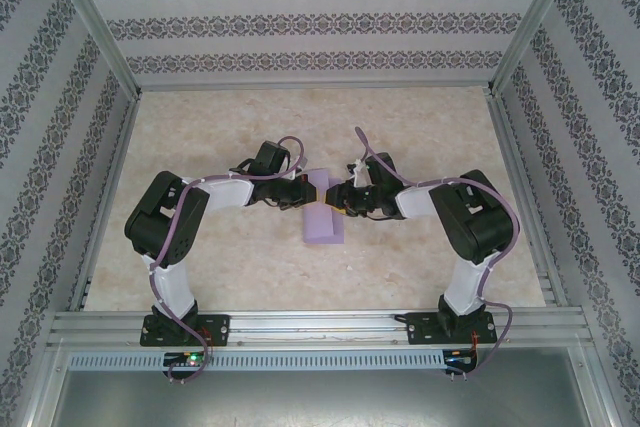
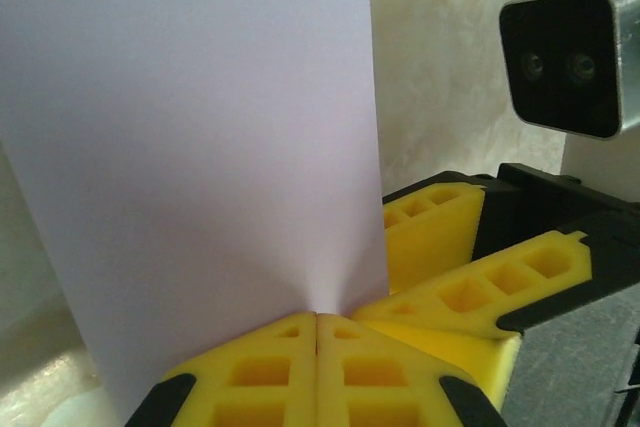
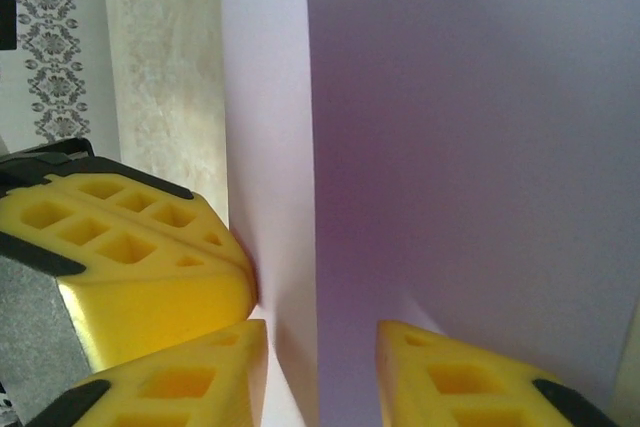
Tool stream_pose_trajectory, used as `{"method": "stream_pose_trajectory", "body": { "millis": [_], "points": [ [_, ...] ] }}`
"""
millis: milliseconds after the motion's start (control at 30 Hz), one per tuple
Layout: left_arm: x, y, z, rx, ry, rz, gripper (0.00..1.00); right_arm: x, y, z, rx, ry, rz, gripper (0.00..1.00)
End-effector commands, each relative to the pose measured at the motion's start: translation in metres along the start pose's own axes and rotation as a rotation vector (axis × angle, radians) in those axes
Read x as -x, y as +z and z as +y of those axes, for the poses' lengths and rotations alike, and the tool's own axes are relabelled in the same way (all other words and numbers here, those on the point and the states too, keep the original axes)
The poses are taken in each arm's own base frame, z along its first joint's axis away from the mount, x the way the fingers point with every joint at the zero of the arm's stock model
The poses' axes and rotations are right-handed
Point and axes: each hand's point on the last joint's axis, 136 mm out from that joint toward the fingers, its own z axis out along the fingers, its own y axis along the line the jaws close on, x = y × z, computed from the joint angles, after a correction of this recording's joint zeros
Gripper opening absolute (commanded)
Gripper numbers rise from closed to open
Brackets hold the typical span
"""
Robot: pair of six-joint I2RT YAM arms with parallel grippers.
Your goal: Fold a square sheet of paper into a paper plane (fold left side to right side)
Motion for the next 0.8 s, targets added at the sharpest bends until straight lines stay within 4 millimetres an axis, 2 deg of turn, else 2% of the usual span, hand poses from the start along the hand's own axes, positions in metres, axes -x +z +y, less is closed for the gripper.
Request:
{"method": "stream_pose_trajectory", "body": {
  "millis": [0, 233, 300, 467, 600, 767],
  "points": [
    [-0.005, 0.007, -0.009, -0.028, 0.023, 0.017, 0.0, 0.005, 0.004, 0.015, 0.049, -0.033, 0.001, 0.29],
    [-0.005, 0.007, -0.01, -0.03, 0.029, 0.019, 0.0, 0.004, 0.004, 0.012, 0.036, -0.031, -0.005, 0.11],
    [-0.002, -0.002, -0.016, -0.024, 0.053, -0.009, 0.03, 0.003, 0.001, 0.005, -0.002, -0.027, -0.022, 0.02],
    [0.006, -0.023, -0.022, 0.016, 0.091, -0.076, 0.21, 0.004, -0.007, -0.004, -0.083, -0.045, -0.055, 0.0],
    [0.008, -0.037, -0.011, 0.091, 0.097, -0.115, 0.34, 0.005, -0.011, -0.012, -0.149, -0.063, -0.055, 0.0],
    [0.0, -0.035, 0.006, 0.158, 0.091, -0.082, 0.45, 0.005, -0.014, -0.018, -0.203, -0.08, -0.057, 0.0]
  ]
}}
